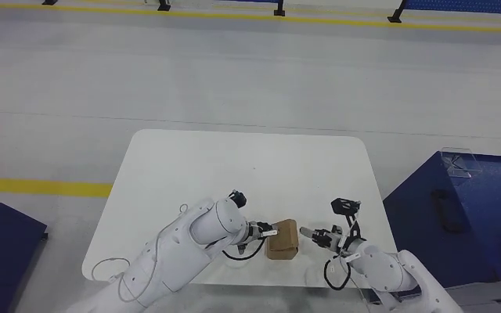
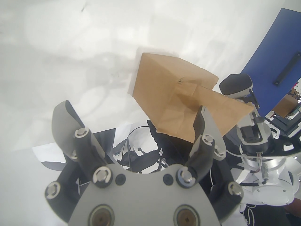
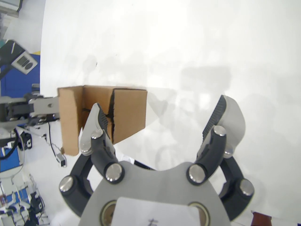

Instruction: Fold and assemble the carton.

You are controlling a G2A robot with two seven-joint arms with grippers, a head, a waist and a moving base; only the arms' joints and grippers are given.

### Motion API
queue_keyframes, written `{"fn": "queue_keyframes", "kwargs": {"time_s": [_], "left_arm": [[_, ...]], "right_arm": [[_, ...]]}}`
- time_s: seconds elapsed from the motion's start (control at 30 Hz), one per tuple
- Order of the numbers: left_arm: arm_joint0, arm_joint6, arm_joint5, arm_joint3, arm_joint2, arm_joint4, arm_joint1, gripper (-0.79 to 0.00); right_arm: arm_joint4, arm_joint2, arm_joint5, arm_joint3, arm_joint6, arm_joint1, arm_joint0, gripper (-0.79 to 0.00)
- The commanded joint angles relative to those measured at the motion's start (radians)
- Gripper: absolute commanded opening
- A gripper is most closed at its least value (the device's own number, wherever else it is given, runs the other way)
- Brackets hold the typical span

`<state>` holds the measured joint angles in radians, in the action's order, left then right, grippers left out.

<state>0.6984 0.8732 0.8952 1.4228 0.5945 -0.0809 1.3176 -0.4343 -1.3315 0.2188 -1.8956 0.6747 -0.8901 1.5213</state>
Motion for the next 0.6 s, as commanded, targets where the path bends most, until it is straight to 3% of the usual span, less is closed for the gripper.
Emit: {"fn": "queue_keyframes", "kwargs": {"time_s": [0.0, 0.33, 0.57], "left_arm": [[-0.001, 0.007, -0.007, -0.002, 0.001, 0.010, 0.001, 0.000], [-0.001, 0.011, -0.008, -0.006, -0.007, 0.018, 0.006, 0.000], [0.004, 0.002, -0.009, -0.003, -0.006, 0.017, 0.006, 0.000]], "right_arm": [[-0.021, -0.012, -0.028, -0.019, -0.002, 0.003, 0.024, 0.000], [-0.054, 0.003, 0.008, -0.033, -0.072, -0.009, 0.042, 0.000], [0.007, -0.027, 0.059, -0.013, -0.100, -0.019, 0.023, 0.000]]}}
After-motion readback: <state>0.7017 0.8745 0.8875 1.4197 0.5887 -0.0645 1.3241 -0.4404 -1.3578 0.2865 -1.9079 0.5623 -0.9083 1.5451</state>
